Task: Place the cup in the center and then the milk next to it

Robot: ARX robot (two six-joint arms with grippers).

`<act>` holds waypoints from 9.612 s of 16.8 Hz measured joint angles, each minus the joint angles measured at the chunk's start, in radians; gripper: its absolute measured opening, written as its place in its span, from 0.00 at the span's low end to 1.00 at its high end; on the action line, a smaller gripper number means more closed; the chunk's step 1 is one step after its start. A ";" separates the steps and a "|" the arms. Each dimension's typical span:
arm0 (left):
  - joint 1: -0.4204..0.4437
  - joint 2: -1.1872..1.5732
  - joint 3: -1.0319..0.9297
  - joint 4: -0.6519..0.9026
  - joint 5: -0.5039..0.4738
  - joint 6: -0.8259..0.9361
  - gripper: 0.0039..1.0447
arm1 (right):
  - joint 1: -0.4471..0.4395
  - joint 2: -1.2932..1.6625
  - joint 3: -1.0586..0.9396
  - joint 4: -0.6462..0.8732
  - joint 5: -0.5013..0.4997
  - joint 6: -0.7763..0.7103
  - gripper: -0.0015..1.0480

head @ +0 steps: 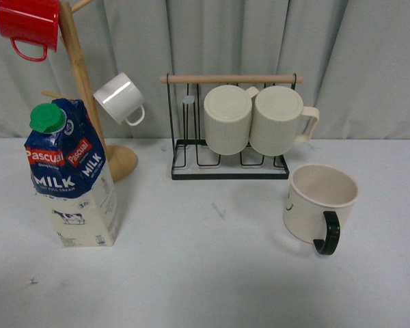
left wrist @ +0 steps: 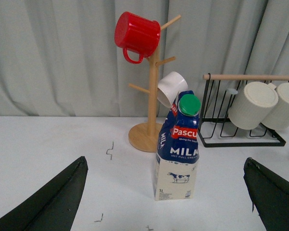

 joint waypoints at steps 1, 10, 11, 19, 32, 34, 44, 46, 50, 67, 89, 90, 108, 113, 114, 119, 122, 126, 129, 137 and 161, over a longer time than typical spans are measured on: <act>0.000 0.000 0.000 0.000 0.000 0.000 0.94 | 0.000 0.000 0.000 0.000 0.000 0.000 0.94; 0.000 0.000 0.000 0.000 0.000 0.000 0.94 | 0.000 0.000 0.000 0.000 0.000 0.000 0.94; 0.000 0.000 0.000 0.000 0.000 0.000 0.94 | 0.000 0.000 0.000 0.000 0.000 0.000 0.94; 0.000 0.000 0.000 0.000 0.000 0.000 0.94 | 0.000 0.000 0.000 0.000 0.000 0.000 0.94; 0.000 0.000 0.000 0.000 0.000 0.001 0.94 | -0.083 0.782 0.277 0.513 -0.455 -0.032 0.94; 0.000 0.000 0.000 0.000 0.000 0.001 0.94 | -0.007 1.149 0.465 0.663 -0.278 0.027 0.94; 0.000 0.000 0.000 0.000 0.000 0.001 0.94 | 0.124 1.971 1.078 0.193 -0.034 0.249 0.94; 0.000 0.000 0.000 0.000 0.000 0.001 0.94 | 0.124 2.006 1.095 0.164 -0.029 0.249 0.94; 0.000 0.000 0.000 0.000 0.000 0.001 0.94 | 0.124 2.044 1.099 0.147 -0.032 0.248 0.94; 0.000 0.000 0.000 0.000 0.000 0.001 0.94 | 0.239 1.995 1.116 0.086 -0.034 0.243 0.03; 0.000 0.000 0.000 0.000 0.000 0.001 0.94 | 0.379 2.040 1.162 -0.018 -0.028 0.289 0.50; 0.000 0.000 0.000 0.000 0.000 0.001 0.94 | 0.377 2.021 1.161 -0.011 -0.048 0.290 0.60; 0.000 0.000 0.000 0.000 0.000 0.001 0.94 | 0.085 0.903 0.141 0.742 0.085 0.000 0.02; 0.000 0.000 0.000 0.000 0.000 0.001 0.94 | 0.000 0.702 0.057 0.629 0.000 -0.001 0.02; 0.000 0.000 0.000 0.000 0.000 0.001 0.94 | 0.000 0.652 0.045 0.598 0.000 -0.001 0.02; 0.000 0.000 0.000 0.000 0.000 0.001 0.94 | 0.000 0.528 0.000 0.528 0.000 -0.002 0.02; 0.000 0.000 0.000 0.000 0.000 0.001 0.94 | 0.000 0.432 0.000 0.435 0.000 -0.002 0.02; 0.000 0.000 0.000 0.000 0.000 0.001 0.94 | 0.000 0.334 0.000 0.347 0.000 -0.002 0.02; 0.000 0.000 0.000 0.000 0.000 0.001 0.94 | 0.000 0.271 0.000 0.281 0.000 -0.002 0.02; 0.000 0.000 0.000 0.000 0.000 0.001 0.94 | 0.000 0.105 0.000 0.075 0.001 -0.002 0.02; -0.170 1.273 0.632 0.371 -0.111 -0.062 0.94 | 0.000 0.000 0.000 0.000 0.000 -0.003 0.94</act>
